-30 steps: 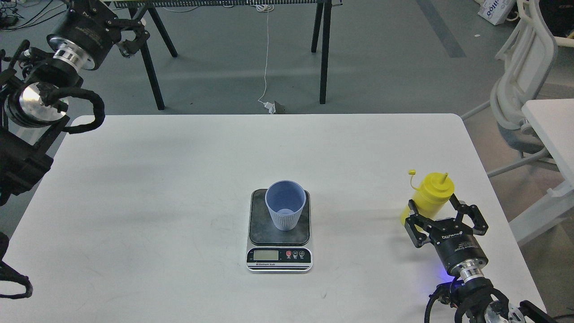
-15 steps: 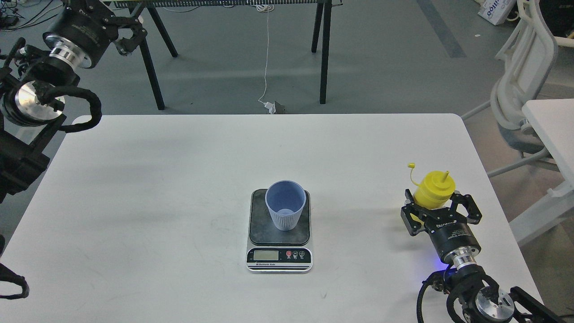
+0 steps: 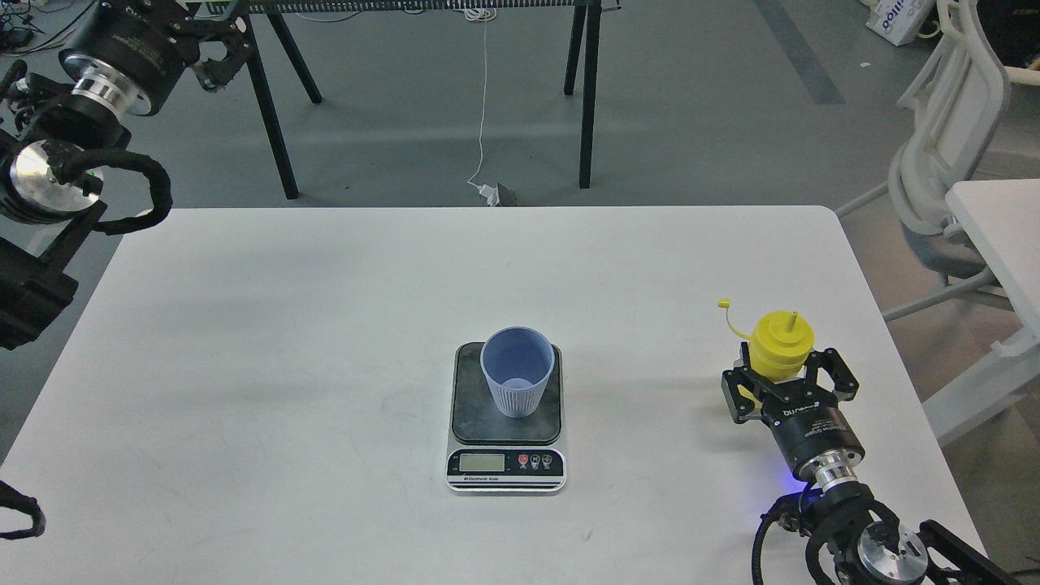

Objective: Pour seasoning into cup on scale with both arms
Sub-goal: 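Move the right gripper to the yellow squeeze bottle and grasp it, then lift the yellow bottle and invert it above the blue cup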

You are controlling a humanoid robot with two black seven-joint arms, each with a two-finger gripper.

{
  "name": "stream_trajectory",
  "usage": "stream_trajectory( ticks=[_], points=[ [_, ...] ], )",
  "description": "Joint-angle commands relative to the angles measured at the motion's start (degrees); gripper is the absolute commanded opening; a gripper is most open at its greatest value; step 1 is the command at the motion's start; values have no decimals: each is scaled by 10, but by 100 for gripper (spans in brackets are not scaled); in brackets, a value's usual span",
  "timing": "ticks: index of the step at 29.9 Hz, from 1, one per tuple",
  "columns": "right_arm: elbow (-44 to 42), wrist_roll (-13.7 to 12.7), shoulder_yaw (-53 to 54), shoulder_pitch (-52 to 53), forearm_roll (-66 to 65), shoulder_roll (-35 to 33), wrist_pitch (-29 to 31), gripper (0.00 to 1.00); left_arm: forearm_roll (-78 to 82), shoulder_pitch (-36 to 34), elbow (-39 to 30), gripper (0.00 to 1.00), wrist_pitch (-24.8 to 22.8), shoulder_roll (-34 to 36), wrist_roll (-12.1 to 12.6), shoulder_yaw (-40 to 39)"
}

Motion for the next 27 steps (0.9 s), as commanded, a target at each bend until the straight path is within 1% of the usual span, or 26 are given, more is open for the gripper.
stream_trajectory(
  ticks=[1, 4, 8, 9, 11, 13, 16, 21, 27],
  points=[
    [38, 1, 1, 28, -7, -18, 0, 47, 0, 0, 0, 100, 0, 1, 0, 0],
    [64, 1, -1, 74, -74, -62, 0, 46, 0, 0, 0, 100, 0, 5, 0, -1],
    [90, -3, -3, 137, -174, -76, 0, 44, -1, 0, -1, 100, 0, 5, -1, -7],
    [91, -8, -3, 155, -194, -77, 0, 44, -1, 0, -1, 100, 0, 5, 0, -12],
    [91, -27, -4, 190, -229, -77, 0, 44, 0, 0, -1, 100, 0, 4, 0, -22],
    [87, -45, -20, 234, -272, -77, -26, 43, 0, 0, -1, 100, 1, 3, 0, -26],
    [84, -47, -91, 310, -324, -83, -64, 43, 0, 0, -1, 100, 0, 1, -1, -26],
    [83, -43, -256, 456, -416, -105, -115, 41, -1, 1, -1, 100, 3, 0, -2, -38],
    [76, -43, -380, 568, -507, -105, -166, 35, -1, 1, -1, 100, 0, 3, -1, -53]
  ],
)
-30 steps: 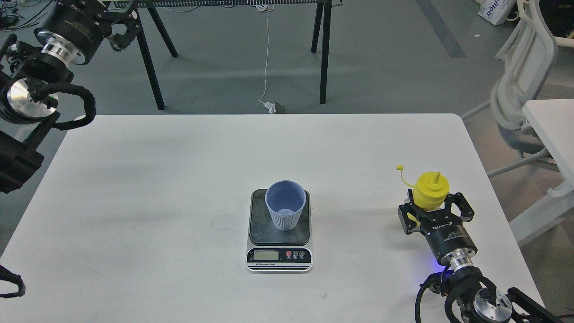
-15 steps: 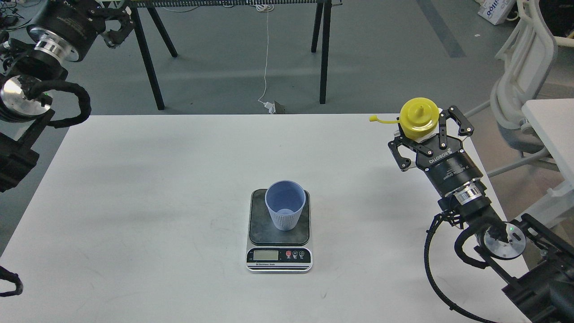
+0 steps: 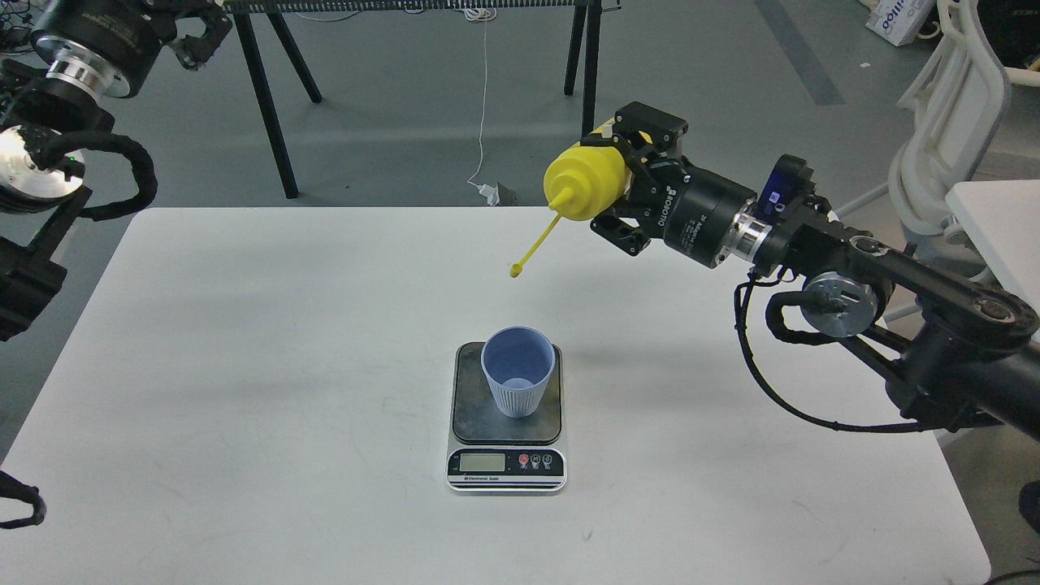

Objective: Pour seasoning into cup on scale with both arms

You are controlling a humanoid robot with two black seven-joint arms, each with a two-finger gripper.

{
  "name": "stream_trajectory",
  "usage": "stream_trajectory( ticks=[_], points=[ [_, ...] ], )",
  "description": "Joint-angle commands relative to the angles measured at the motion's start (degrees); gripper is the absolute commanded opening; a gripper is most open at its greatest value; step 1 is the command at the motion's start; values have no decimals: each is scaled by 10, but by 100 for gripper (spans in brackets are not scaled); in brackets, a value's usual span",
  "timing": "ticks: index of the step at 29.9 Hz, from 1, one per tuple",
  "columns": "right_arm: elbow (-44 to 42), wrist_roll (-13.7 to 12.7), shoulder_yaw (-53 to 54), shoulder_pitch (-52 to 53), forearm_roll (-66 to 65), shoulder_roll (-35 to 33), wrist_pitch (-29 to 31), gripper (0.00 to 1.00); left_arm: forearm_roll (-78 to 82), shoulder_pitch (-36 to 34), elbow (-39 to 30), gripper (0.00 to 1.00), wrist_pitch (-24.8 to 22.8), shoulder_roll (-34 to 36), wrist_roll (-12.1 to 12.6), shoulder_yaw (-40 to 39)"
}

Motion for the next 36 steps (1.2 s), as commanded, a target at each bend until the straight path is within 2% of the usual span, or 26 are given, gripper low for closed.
stream_trajectory(
  ticks=[1, 5, 14, 20, 27, 30, 36],
  points=[
    [-4, 0, -65, 66, -64, -1, -33, 34, 0, 1, 0, 100, -3, 2, 0, -3],
    [-6, 3, -137, 134, -134, -2, -74, 34, 0, 6, 1, 100, -5, 2, 0, -4],
    [0, 5, -275, 250, -249, 0, -101, 32, 0, 8, 1, 100, -12, 5, 0, -7],
    [2, 4, -369, 323, -279, 36, -118, 31, 0, 9, 1, 100, -12, 3, 0, -30],
    [6, -11, -438, 328, -318, 70, -162, 29, 0, 11, 0, 100, -13, 4, 0, -33],
    [7, -11, -448, 326, -325, 80, -179, 29, 0, 11, 1, 100, -13, 6, -12, -33],
    [6, -14, -450, 323, -325, 95, -183, 29, 0, 11, 1, 100, -13, 6, -12, -33]
  ],
)
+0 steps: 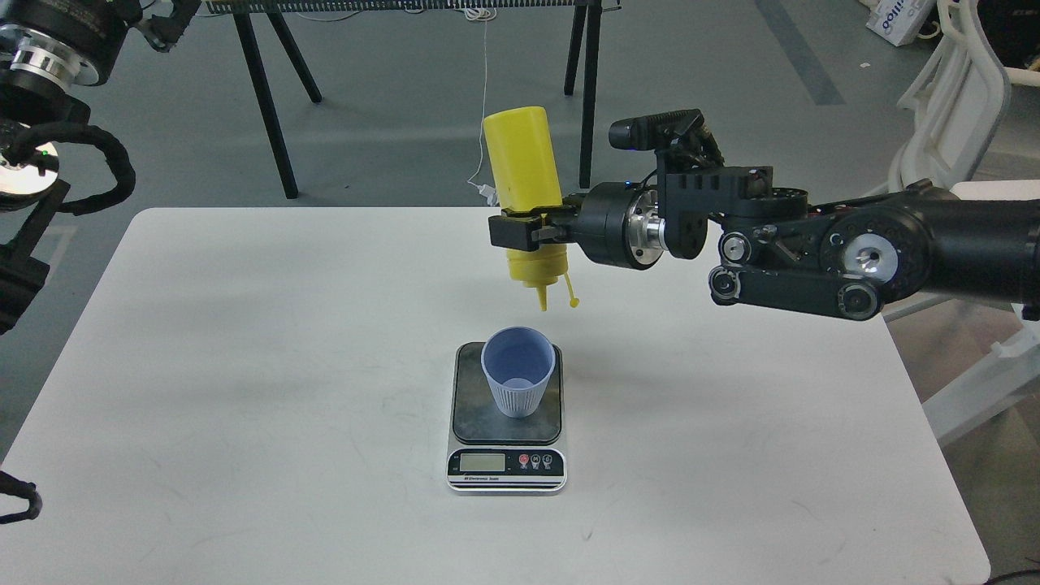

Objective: Pour seasoning into cup on scale with both arms

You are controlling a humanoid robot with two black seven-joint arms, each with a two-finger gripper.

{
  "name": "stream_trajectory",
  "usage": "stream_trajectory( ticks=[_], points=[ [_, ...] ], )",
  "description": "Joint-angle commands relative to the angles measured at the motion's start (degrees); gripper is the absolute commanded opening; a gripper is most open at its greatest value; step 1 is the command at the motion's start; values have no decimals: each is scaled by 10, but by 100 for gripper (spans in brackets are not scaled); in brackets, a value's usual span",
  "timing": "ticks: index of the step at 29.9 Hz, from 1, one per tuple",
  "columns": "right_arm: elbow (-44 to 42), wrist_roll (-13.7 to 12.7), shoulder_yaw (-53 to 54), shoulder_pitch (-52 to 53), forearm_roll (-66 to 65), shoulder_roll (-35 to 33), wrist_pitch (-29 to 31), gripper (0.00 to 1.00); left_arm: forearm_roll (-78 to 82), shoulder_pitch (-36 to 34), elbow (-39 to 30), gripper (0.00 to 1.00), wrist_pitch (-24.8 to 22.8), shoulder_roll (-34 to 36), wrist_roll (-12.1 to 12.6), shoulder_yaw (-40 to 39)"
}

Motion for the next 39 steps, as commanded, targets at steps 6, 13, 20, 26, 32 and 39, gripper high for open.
stream_trajectory(
  ticks=[6, 13, 20, 26, 32, 39],
  points=[
    [-4, -3, -1, -10, -2, 18, -4, 29, 0, 0, 0, 100, 0, 0, -1, 0],
    [-4, -1, 14, -24, 17, 13, -25, 29, 0, 4, 0, 100, 1, 3, -1, 0],
    [62, 7, 174, -95, 185, -124, -1, 29, 1, 4, 0, 100, -1, 24, 1, 3],
    [112, 0, 355, -243, 298, -225, 39, 29, 2, 4, -1, 100, -1, 25, 3, 6],
    [170, 4, 491, -410, 465, -306, 76, 29, 1, 5, 0, 100, -1, 31, 2, 6],
    [163, 32, 635, -628, 609, -300, 213, 29, 0, 29, 0, 100, -1, 28, -1, 0]
  ],
)
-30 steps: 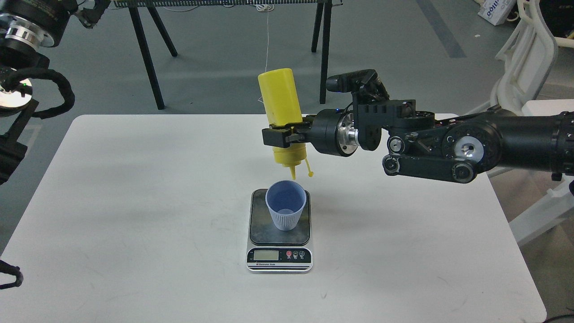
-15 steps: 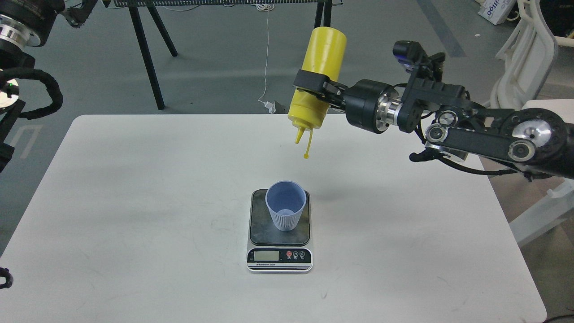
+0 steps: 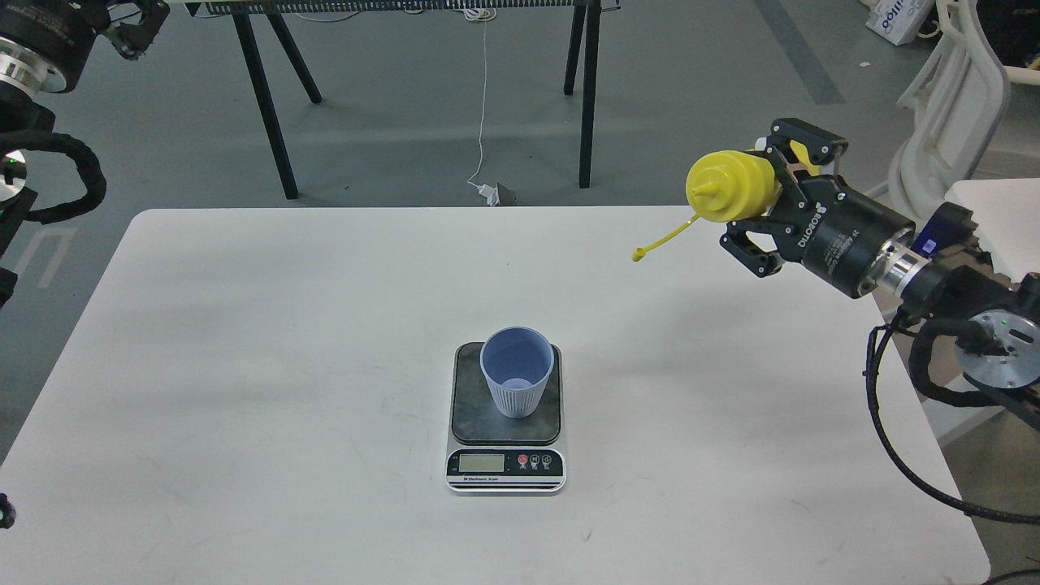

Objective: Pour seasoning into cup on scale with both arms
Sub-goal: 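Turn the bottle upright and lower it back to its spot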

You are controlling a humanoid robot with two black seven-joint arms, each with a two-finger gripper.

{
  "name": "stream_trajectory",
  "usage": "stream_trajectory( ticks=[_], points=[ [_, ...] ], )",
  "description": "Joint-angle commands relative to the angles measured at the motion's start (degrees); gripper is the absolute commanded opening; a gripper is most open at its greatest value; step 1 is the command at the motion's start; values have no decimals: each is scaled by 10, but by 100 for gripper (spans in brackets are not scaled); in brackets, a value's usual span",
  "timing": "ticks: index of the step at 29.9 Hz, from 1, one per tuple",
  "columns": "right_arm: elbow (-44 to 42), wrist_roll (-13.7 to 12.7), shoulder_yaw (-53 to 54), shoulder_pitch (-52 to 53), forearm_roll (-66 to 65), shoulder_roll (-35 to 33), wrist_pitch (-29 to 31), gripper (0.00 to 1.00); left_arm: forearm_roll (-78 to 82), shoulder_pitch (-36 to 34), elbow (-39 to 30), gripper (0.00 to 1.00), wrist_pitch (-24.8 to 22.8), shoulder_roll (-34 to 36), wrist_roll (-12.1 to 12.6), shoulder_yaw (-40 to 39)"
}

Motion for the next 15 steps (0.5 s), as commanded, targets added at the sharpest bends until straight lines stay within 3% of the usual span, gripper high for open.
stream_trajectory(
  ticks=[1, 6, 15],
  points=[
    [-5, 30, 54, -102, 36, 18, 87, 29, -2, 13, 0, 100, 0, -4, -1, -2],
    [-60, 37, 62, -168, 135, 103, 171, 29, -12, 31, -1, 100, 0, -4, -1, -3],
    [-79, 51, 91, -265, 207, 136, 171, 29, -12, 31, -6, 100, -6, 12, 0, -2]
  ],
)
